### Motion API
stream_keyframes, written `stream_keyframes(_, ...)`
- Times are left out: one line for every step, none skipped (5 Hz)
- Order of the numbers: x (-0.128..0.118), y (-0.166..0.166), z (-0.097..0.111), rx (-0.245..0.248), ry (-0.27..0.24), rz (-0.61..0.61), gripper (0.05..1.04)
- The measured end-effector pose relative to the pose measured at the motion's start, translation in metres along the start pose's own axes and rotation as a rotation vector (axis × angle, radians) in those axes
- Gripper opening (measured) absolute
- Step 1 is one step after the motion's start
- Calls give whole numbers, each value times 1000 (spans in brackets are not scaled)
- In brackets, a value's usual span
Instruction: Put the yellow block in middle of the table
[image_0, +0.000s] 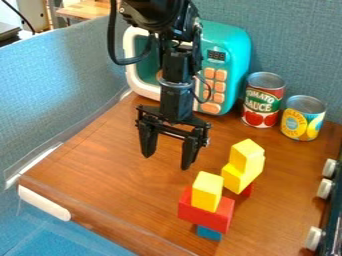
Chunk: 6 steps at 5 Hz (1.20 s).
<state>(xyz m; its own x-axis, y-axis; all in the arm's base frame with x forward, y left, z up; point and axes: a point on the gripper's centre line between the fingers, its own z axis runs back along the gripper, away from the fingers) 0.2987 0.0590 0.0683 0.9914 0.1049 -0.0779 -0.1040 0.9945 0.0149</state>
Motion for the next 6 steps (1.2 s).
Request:
stream_keyframes(-1, -1, -9, -5, 27, -7, 1001)
stream_keyframes(-6, 4, 0, -24, -33, -17, 1001)
stream_keyframes(-6, 6, 26, -31, -126, -31, 1001)
stream_keyframes(-6, 3, 30, -40, -126, -65, 1001)
stream_keyframes(3, -12, 40, -33, -156, -154, 1001)
stream_keyframes(13, -37, 55, -12, -191, -281, 1000)
